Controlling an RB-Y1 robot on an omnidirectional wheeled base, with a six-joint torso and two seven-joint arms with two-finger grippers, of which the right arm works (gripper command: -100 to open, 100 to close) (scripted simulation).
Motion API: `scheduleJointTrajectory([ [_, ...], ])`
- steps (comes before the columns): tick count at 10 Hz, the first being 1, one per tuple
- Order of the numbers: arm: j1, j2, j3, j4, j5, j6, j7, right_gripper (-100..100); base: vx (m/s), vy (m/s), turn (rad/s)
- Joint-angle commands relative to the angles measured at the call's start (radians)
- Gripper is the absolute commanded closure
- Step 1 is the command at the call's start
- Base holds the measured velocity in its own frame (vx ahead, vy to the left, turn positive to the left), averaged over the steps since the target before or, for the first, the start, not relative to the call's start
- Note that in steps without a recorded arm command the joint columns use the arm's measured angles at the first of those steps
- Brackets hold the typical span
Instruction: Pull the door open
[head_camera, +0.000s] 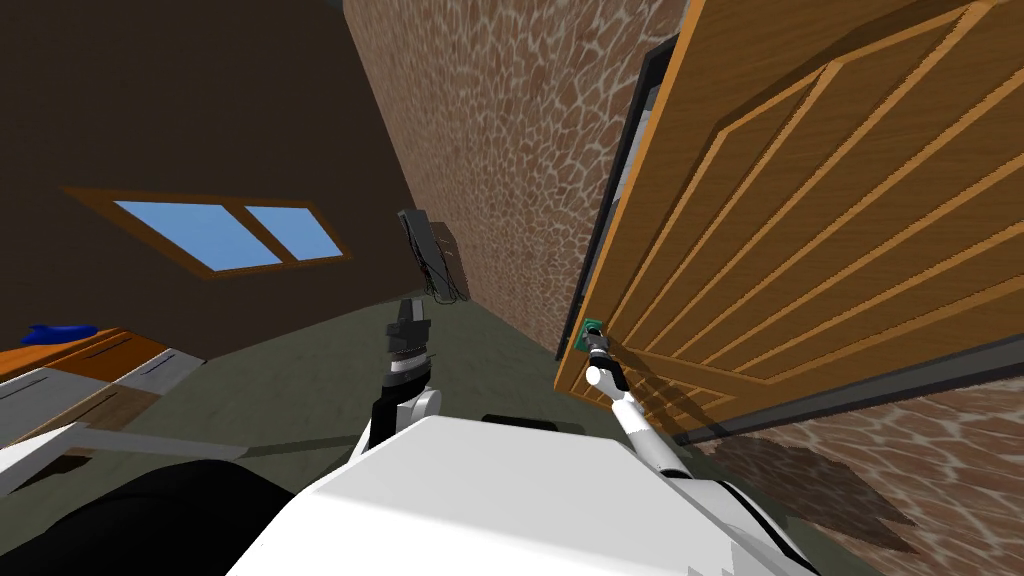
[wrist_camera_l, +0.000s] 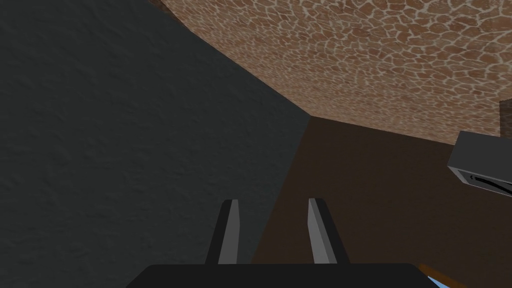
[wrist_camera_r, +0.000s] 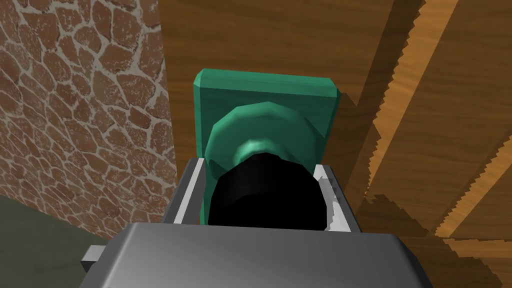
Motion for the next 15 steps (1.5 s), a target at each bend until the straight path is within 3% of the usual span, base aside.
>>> scheduleJointTrajectory([
  [1, -0.002, 0.0, -0.001, -0.002, 0.0, -0.003, -0.001, 100, 0.0, 0.0, 0.0],
  [9, 0.059, -0.097, 0.099, -0.067, -0.016, -0.004, -0.119, 100, -0.225, -0.073, 0.178],
  [11, 0.068, -0.112, 0.114, -0.077, -0.018, -0.005, -0.137, 100, -0.213, -0.048, 0.135],
  [12, 0.066, -0.109, 0.11, -0.067, -0.017, -0.005, -0.132, 100, -0.078, -0.02, 0.027],
  [15, 0.083, -0.134, 0.146, -0.09, -0.018, -0.01, -0.16, 100, -0.171, -0.051, 0.096],
])
